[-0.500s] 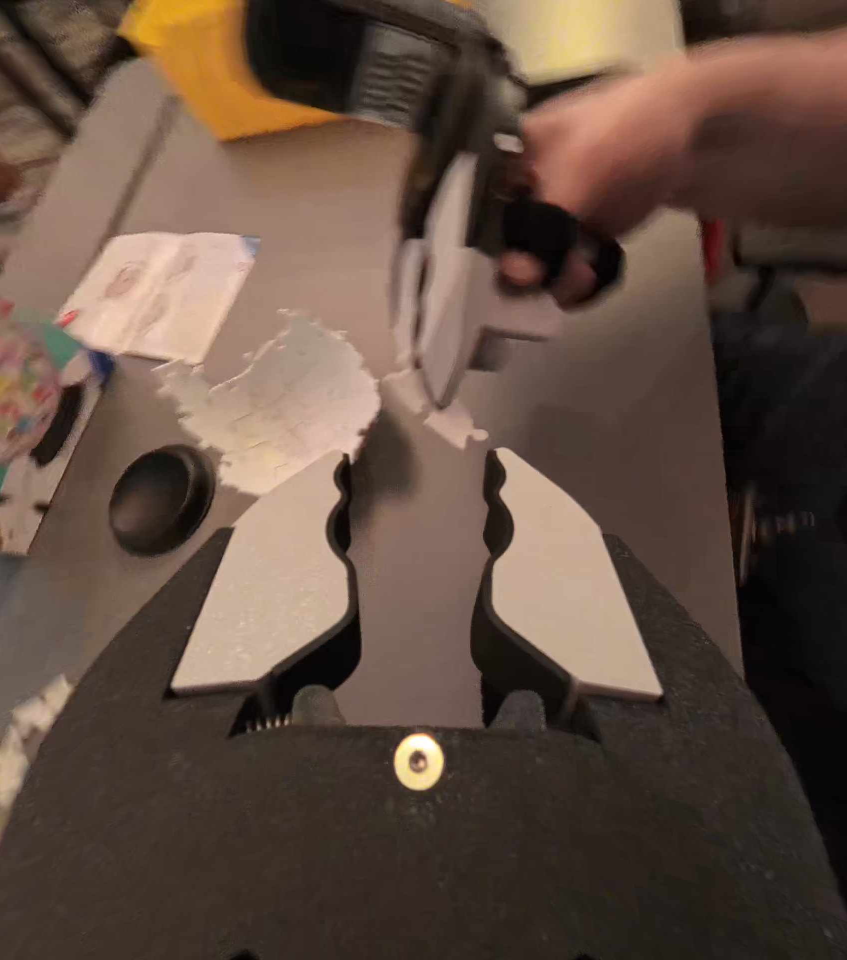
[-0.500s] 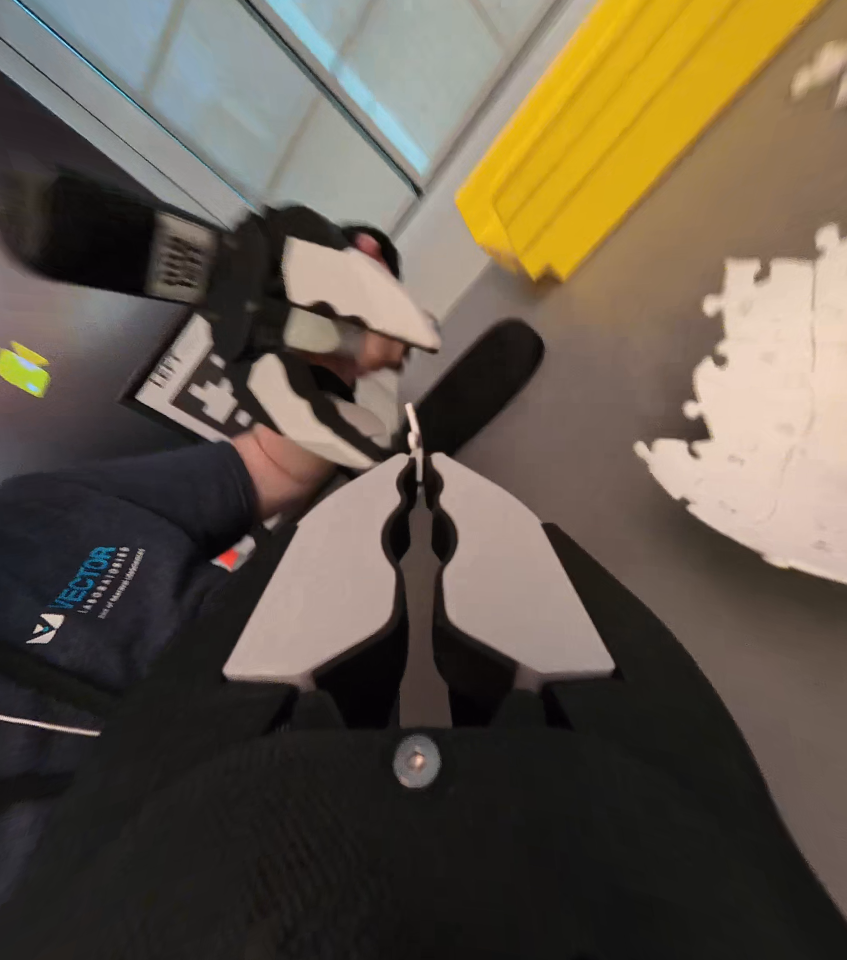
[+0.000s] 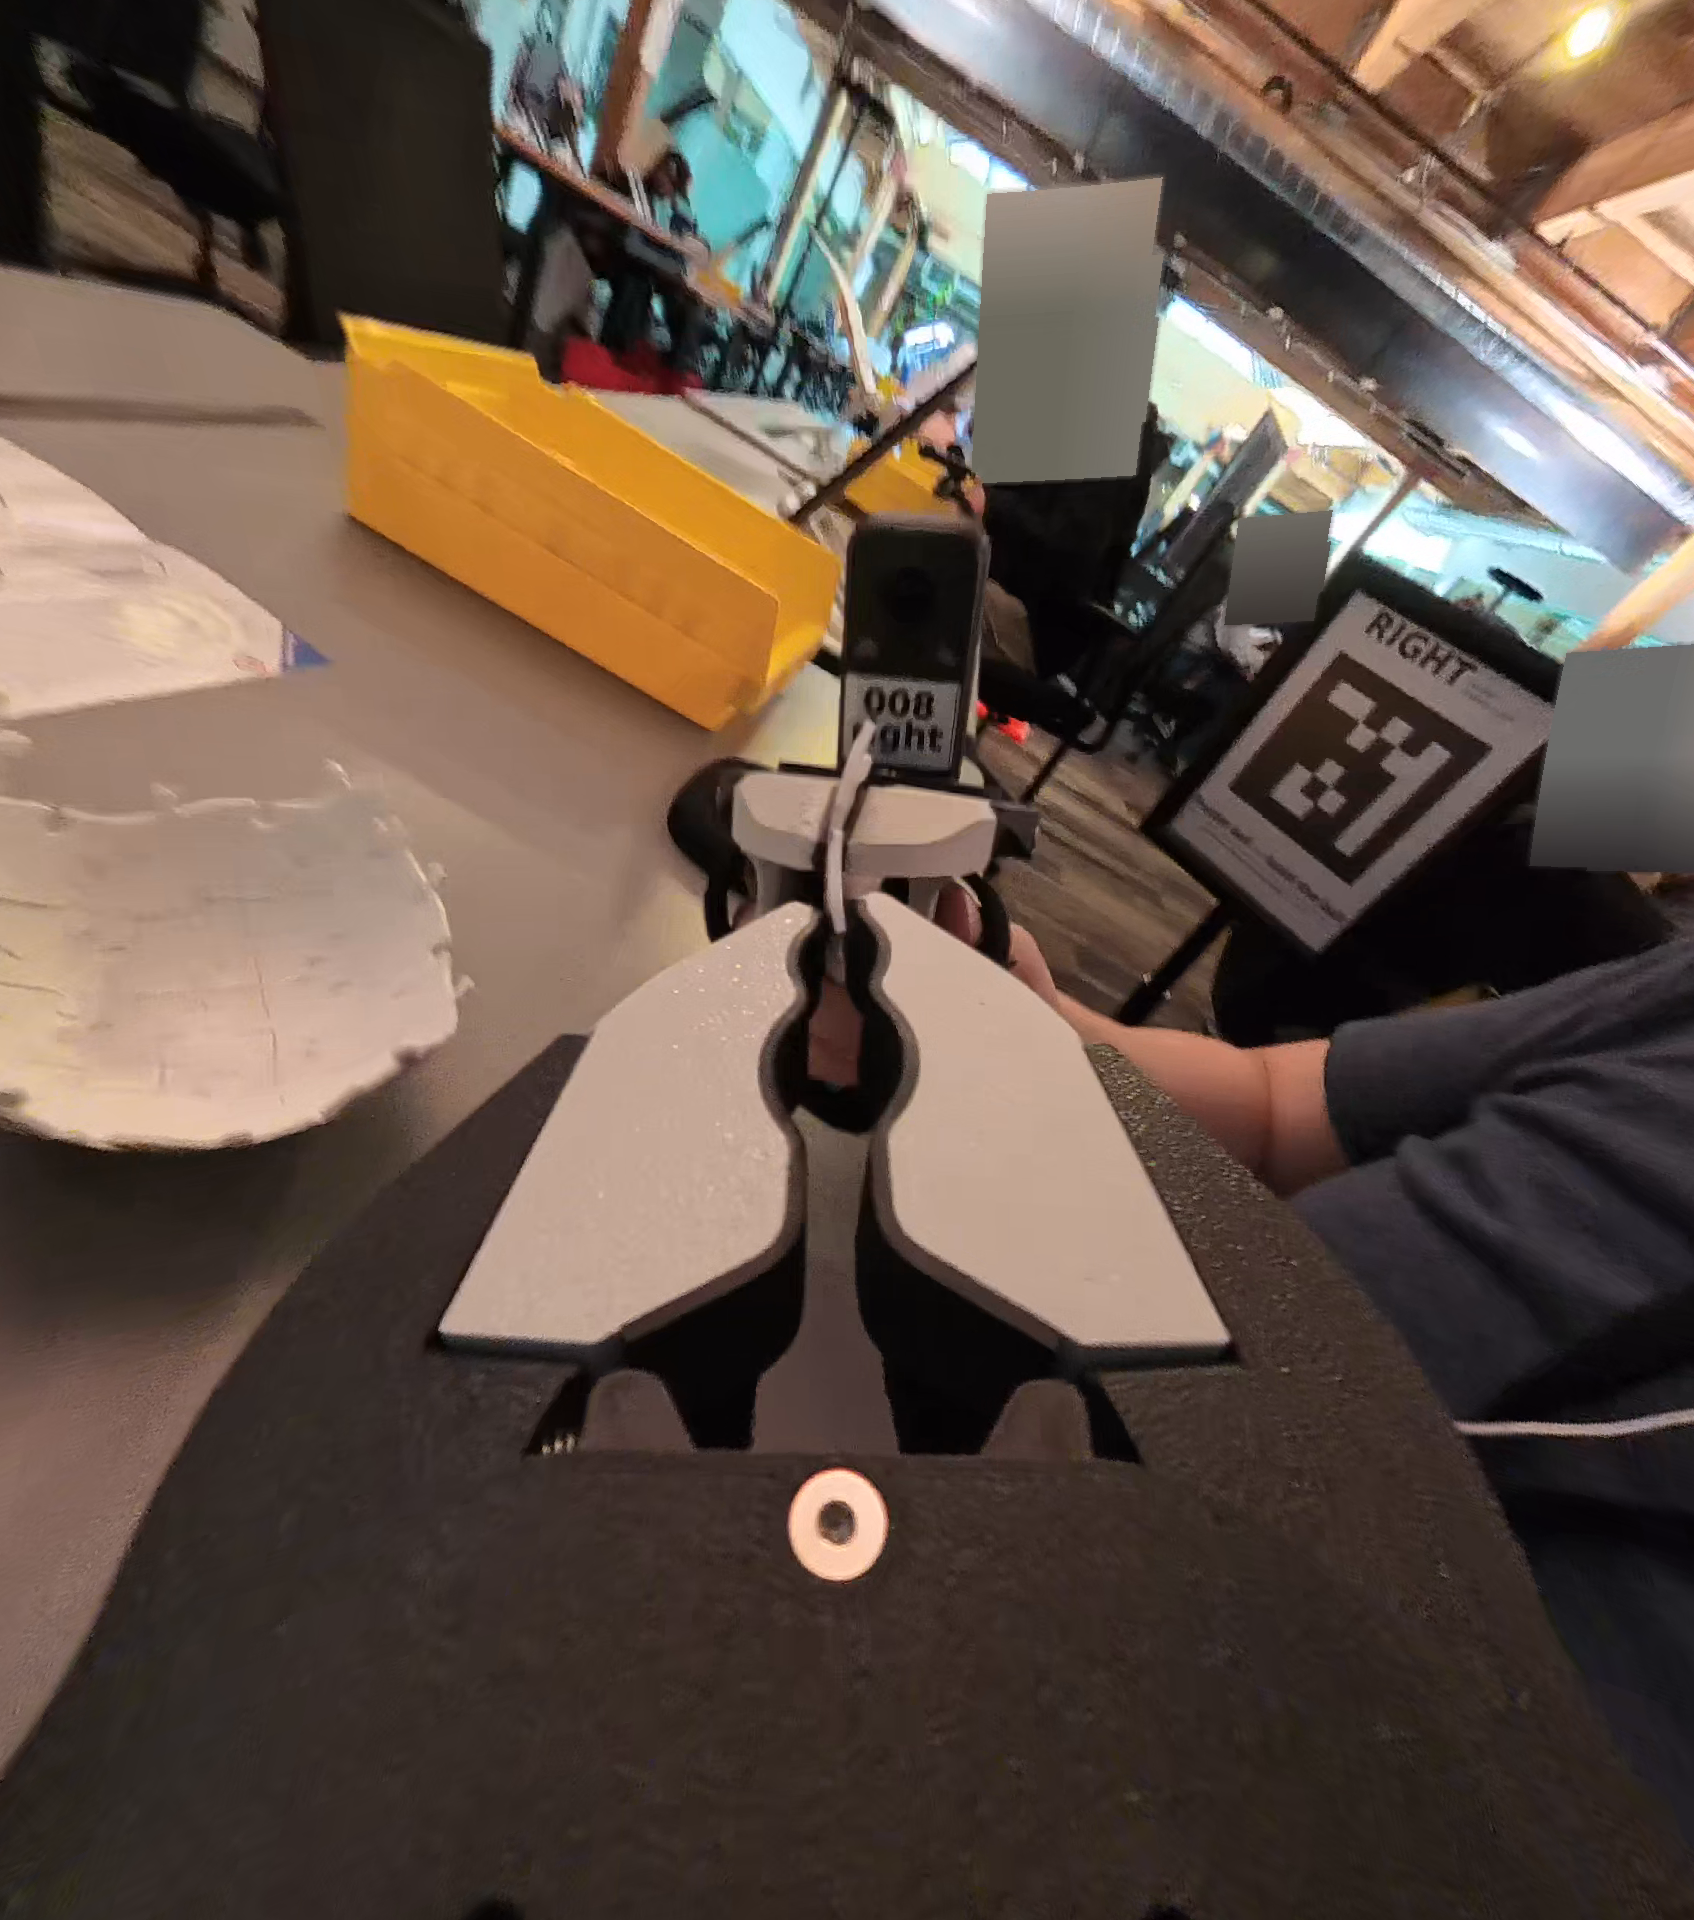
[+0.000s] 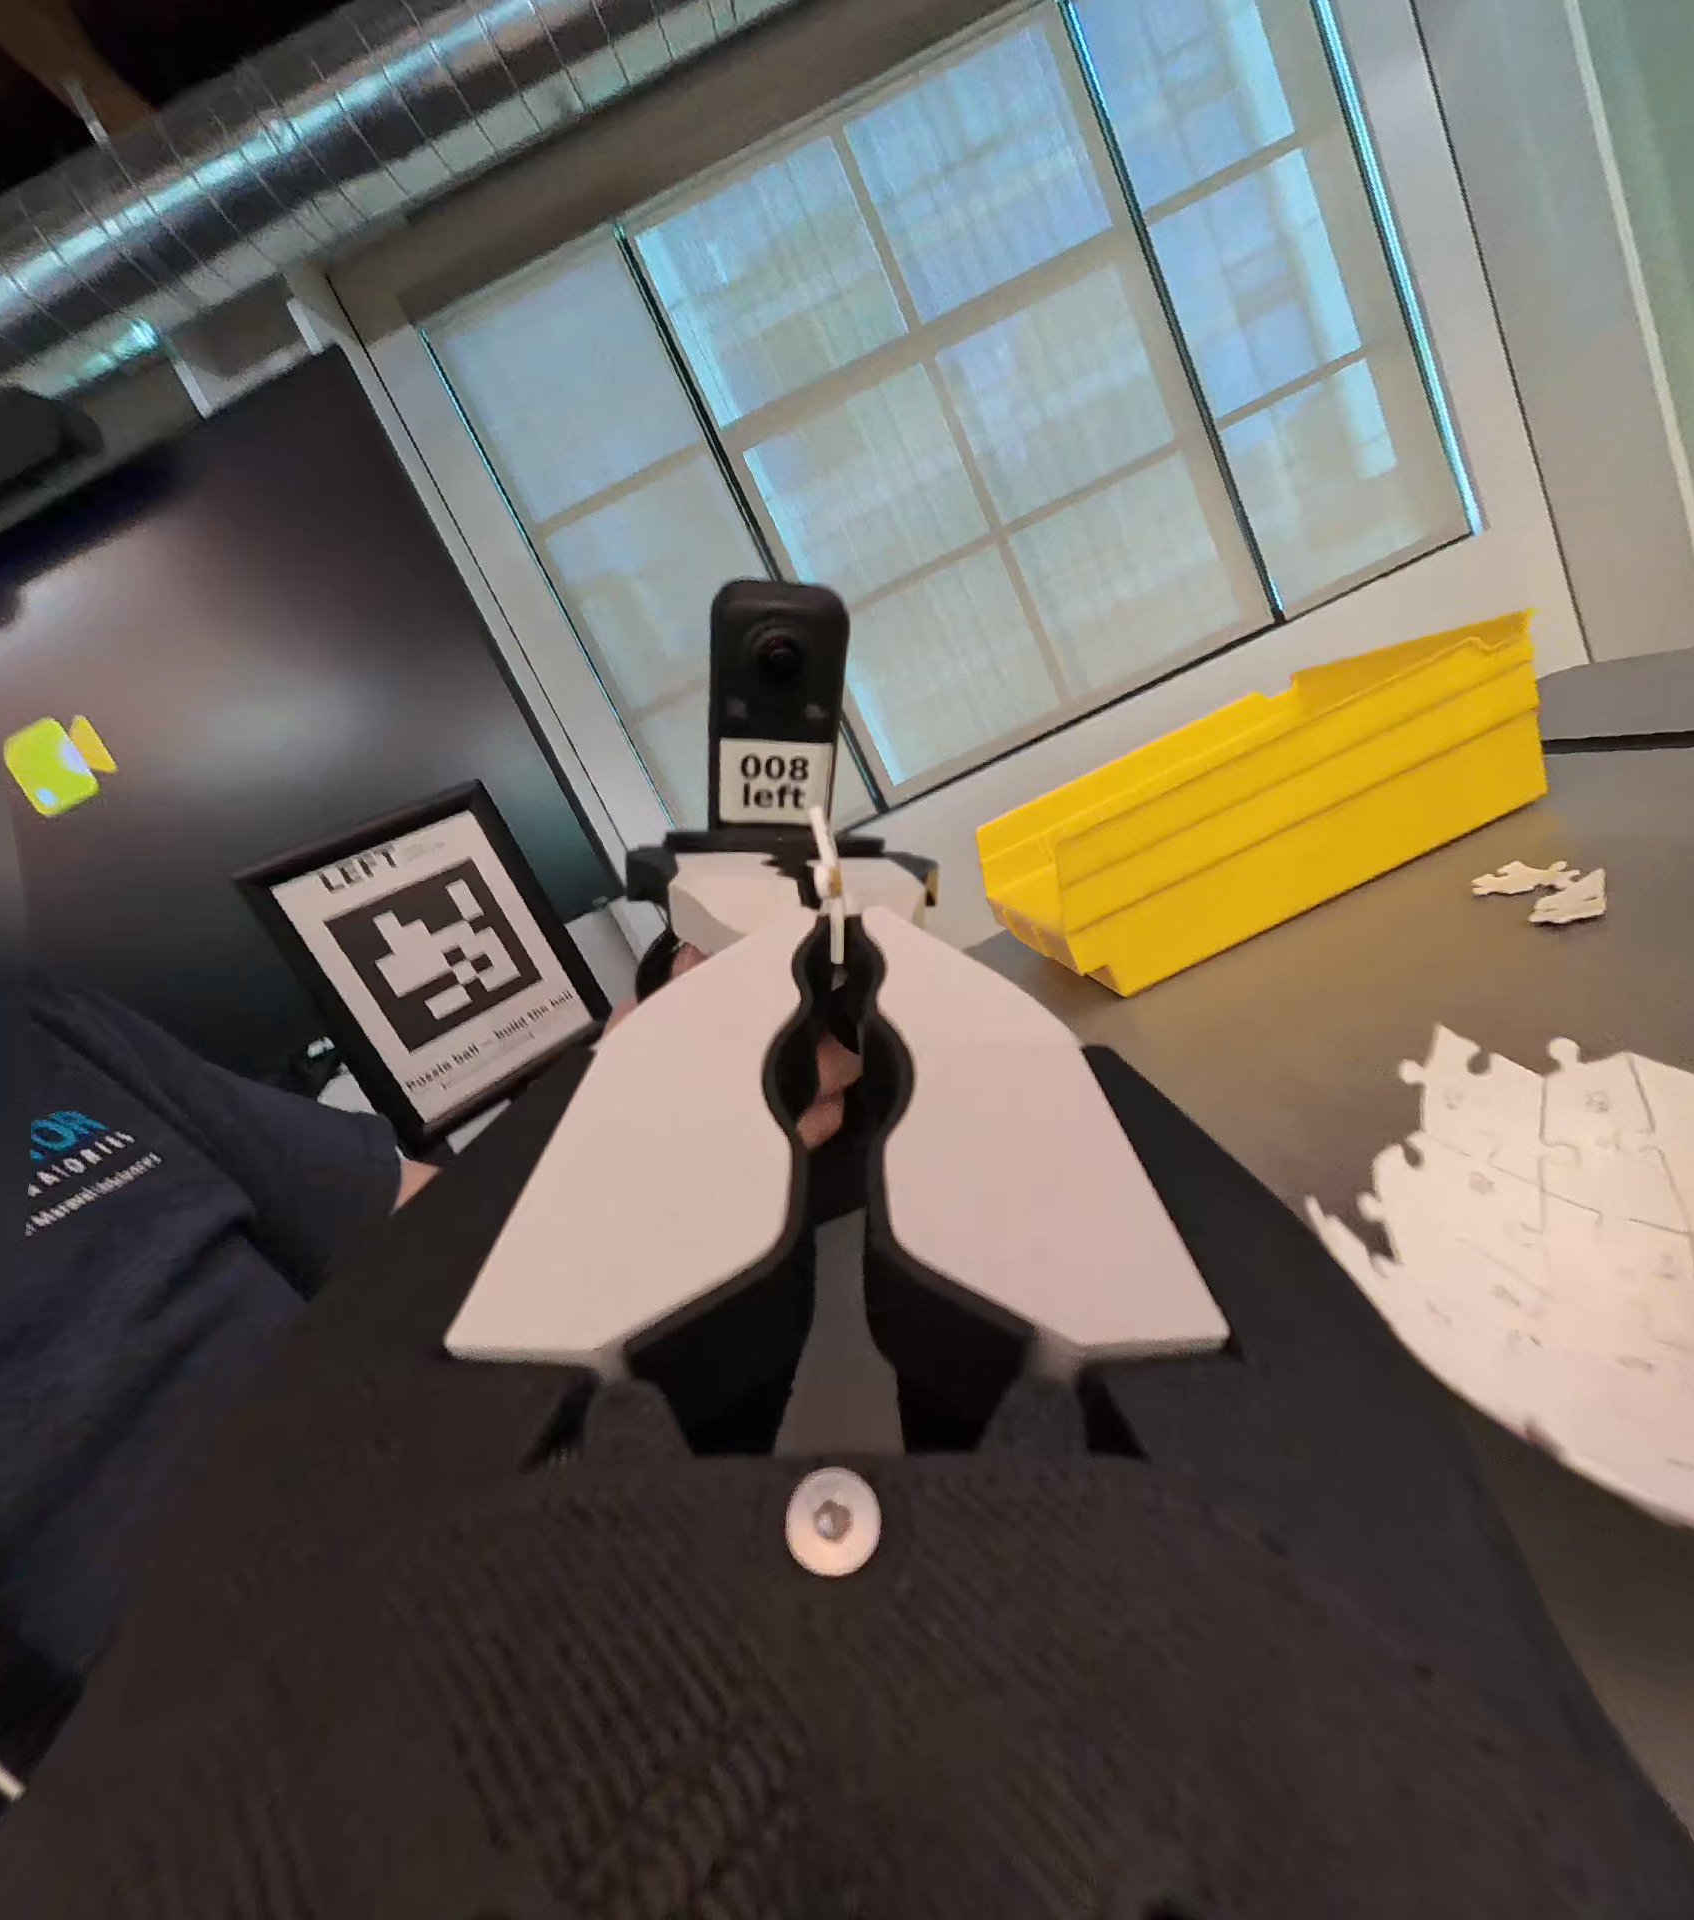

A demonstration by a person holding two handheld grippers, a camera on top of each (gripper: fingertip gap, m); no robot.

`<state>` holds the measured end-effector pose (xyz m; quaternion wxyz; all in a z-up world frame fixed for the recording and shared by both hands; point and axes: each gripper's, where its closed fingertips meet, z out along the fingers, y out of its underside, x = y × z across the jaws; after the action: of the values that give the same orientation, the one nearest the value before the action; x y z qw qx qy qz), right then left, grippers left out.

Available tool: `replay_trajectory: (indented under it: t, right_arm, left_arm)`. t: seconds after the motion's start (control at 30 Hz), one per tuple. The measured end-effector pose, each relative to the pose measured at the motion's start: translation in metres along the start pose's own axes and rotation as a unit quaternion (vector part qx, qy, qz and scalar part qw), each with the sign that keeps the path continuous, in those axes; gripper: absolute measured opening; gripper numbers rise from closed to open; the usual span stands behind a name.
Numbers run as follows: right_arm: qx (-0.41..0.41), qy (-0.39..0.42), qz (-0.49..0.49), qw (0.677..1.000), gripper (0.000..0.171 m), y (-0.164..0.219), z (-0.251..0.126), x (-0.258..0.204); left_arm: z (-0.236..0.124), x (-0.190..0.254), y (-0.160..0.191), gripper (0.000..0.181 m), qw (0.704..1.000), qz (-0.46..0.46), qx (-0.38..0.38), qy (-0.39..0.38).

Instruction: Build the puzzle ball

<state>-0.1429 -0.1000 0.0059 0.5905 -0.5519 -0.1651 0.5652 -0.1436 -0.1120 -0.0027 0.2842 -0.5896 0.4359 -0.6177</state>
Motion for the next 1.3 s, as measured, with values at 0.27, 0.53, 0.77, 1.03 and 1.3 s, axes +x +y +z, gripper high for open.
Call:
replay_trajectory:
  t: [0.27, 0.53, 0.77, 1.03, 1.3]
  right_arm:
    - [-0.159, 0.034, -0.086, 0.983, 0.030, -0.012, -0.017, 0.005]
    - [-0.486, 0.058, -0.121, 0.864, 0.016, -0.002, -0.015, 0.014]
    - [-0.556, 0.042, -0.097, 0.824, 0.017, 0.033, -0.026, 0.026]
    - [-0.406, 0.079, -0.061, 0.908, 0.003, 0.018, -0.030, 0.039]
    - [-0.062, 0.044, 0.067, 0.995, 0.003, -0.045, -0.027, 0.044]
  left_arm:
    - [-0.009, -0.019, 0.019, 0.002, 0.975, 0.055, -0.205, -0.068]
    - [-0.008, -0.032, 0.032, 0.002, 0.905, 0.095, -0.401, -0.106]
    - [0.005, -0.029, 0.036, 0.002, 0.886, 0.113, -0.443, -0.077]
    - [0.017, -0.040, 0.012, 0.029, 0.935, 0.094, -0.332, -0.086]
    - [0.043, -0.028, -0.009, 0.029, 0.994, 0.016, -0.100, -0.031]
